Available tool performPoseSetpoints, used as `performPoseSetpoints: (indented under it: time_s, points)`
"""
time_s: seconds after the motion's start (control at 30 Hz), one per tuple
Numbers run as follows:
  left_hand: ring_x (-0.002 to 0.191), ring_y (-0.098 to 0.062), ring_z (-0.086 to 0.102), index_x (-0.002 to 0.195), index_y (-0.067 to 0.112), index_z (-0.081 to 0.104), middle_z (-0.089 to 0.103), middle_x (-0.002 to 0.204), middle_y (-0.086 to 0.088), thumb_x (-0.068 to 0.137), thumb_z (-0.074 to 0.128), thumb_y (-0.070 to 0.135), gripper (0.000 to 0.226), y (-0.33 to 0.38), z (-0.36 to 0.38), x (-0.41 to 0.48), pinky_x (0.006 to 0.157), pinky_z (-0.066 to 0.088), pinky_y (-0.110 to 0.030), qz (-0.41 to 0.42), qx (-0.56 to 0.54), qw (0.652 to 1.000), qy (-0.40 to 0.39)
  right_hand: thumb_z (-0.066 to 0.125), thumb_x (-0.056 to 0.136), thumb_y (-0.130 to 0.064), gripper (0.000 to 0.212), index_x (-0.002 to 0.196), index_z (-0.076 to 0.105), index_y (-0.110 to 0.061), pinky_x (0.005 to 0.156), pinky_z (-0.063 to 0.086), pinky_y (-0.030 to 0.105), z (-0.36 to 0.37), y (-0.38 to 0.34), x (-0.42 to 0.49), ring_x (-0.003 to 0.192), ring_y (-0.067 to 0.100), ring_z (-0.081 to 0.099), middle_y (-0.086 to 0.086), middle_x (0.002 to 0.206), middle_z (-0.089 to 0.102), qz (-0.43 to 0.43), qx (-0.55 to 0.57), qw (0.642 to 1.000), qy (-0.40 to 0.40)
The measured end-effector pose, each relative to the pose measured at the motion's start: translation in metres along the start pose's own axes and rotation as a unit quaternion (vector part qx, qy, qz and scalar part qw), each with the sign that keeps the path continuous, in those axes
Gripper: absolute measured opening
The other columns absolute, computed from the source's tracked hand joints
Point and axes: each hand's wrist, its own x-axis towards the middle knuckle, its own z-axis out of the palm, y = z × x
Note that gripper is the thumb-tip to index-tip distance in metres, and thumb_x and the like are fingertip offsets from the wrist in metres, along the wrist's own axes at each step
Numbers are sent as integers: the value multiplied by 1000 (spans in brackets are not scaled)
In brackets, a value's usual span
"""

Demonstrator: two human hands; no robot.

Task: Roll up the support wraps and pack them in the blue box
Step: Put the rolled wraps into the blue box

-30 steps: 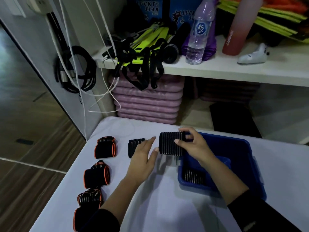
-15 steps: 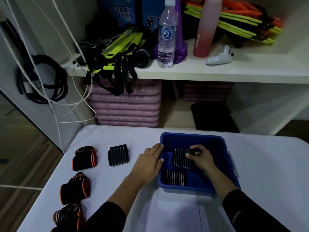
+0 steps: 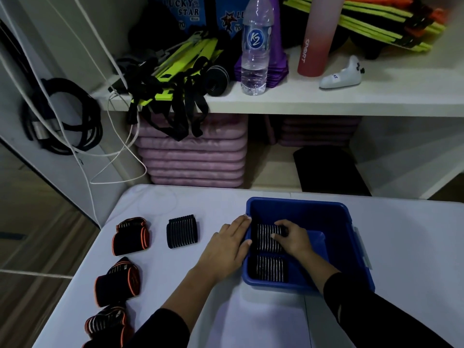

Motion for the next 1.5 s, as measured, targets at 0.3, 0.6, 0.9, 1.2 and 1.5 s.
performPoseSetpoints:
  time_s: [0.3,0.6,0.9,1.2,1.5]
  points:
    - [126,-22,41,140,22,38,38,144,-3,95,25,45,53,-22,-9,-9,102,41,-37,-65,-8,995,73,60,86,-8,21,106,61,-12,84,47,30,-11,-48,-27,97,22,56,8,106,56,-132,77,971,182]
    - [110,-42,45,128,10,51,47,126,-23,88,56,22,41,-117,-17,-30,89,44,-48,-342,9,930,131,51,92,-17,35,126,50,-23,88,46,29,96,-135,-15,101,21,56,8,113,53,-189,31,979,-72]
    - [113,-35,45,147,17,23,52,122,-22,97,39,29,53,-161,-7,-25,97,35,-40,-315,-50,948,19,47,95,-21,55,145,26,-23,106,36,33,173,-141,18,126,27,45,10,140,46,-126,-53,971,-194]
    - [113,-32,42,144,17,28,48,121,-19,96,43,25,51,-155,3,-30,94,34,-35,-320,-70,943,58,59,85,-11,37,120,54,-23,86,41,21,180,-131,24,108,19,55,5,120,58,-92,38,981,-164]
    - [106,-26,49,145,16,23,55,118,-9,93,31,45,60,-104,-33,-33,85,44,-37,-224,-54,963,139,60,86,-7,28,112,57,-18,86,53,38,92,-149,4,93,20,55,6,106,54,-130,138,972,-141]
